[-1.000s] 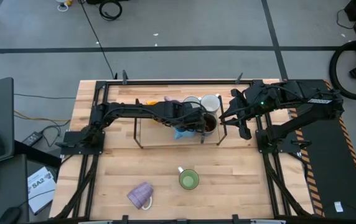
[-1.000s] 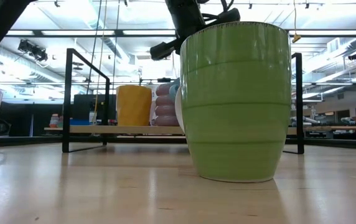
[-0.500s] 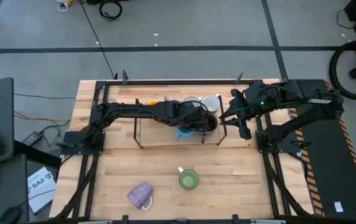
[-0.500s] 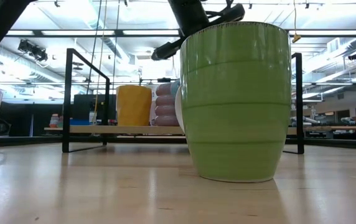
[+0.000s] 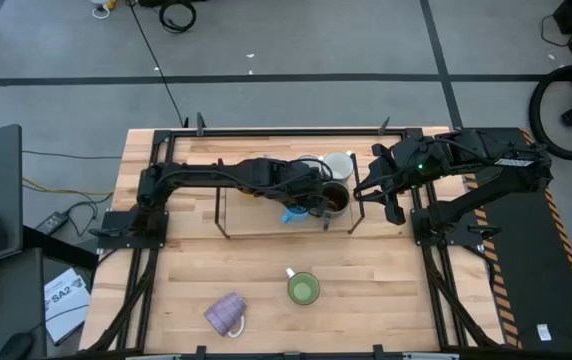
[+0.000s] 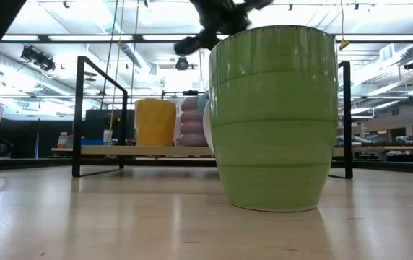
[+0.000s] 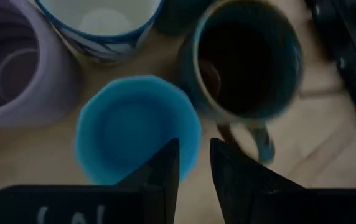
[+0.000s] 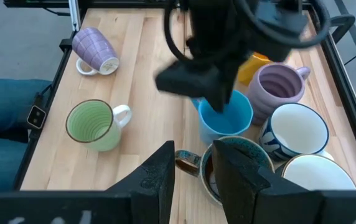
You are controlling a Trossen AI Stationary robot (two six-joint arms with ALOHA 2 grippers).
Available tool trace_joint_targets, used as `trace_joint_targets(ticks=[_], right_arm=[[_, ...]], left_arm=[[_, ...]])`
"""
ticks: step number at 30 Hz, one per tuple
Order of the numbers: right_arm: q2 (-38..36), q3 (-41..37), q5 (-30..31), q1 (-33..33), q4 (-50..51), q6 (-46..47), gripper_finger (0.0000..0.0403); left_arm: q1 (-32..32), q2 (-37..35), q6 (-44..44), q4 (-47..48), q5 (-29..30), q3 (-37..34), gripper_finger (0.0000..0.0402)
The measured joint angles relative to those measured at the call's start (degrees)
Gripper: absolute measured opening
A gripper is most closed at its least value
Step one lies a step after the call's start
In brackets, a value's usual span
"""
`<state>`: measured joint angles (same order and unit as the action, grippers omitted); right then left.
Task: Place coffee mugs
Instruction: Put the green mug on the shelf
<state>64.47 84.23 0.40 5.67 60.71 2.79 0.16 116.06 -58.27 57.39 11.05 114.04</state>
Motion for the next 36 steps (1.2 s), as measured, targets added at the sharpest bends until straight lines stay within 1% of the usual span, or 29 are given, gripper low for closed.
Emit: trace_joint_targets(ticks=[5, 8, 10, 14, 17, 21, 25, 31, 33, 36], right_arm=[[0.00, 0.00, 0.00, -0.01, 0.02, 0.00, 0.0113], [-0.02, 0.00, 0.00, -0.02, 0.18, 0.00, 0.0113], [-0.02, 0.00, 0.00, 0.00, 0.23, 0.00, 0.0113], [-0.02, 0.00, 0.00, 0.00, 0.43, 0.00, 0.0113], [-0.02, 0.00, 0.00, -0.02, 0.42, 0.00, 0.0113], [-0.02, 0.00, 0.00, 0.00, 0.42, 0.00, 0.0113], [-0.02, 0.00, 0.00, -0.01, 0.44, 0.01, 0.0113], [0.00, 0.00, 0.00, 0.00, 0.66, 0.02, 0.0113], [0.02, 0.00, -0.02, 0.00, 0.81, 0.26, 0.0113], [0.02, 0.00, -0.02, -0.02, 0.89, 1.52, 0.0113]], left_arm=[[-2.39, -2.65, 7.77, 5.11, -6.52, 0.00, 0.0096], [-5.46, -3.26, 9.19, 6.02, -9.27, 0.00, 0.0096], [-7.63, -3.29, 9.07, 5.78, -9.82, 0.00, 0.0096], [-11.57, -3.29, 8.12, 5.74, -9.28, 0.00, 0.0096], [-13.96, -3.29, 8.23, 5.78, -6.04, 0.00, 0.0096], [-16.34, -3.29, 12.14, 5.65, -1.63, 0.00, 0.0096], [-17.79, -2.13, 21.80, 2.91, -0.17, -0.06, 0.0096], [-18.38, 1.00, 44.21, -6.95, -1.38, -0.02, 0.0096], [-18.34, 2.20, 51.47, -8.28, -1.79, -0.02, 0.0096], [-18.34, 3.94, 59.95, -10.22, -1.89, -0.02, 0.0096]])
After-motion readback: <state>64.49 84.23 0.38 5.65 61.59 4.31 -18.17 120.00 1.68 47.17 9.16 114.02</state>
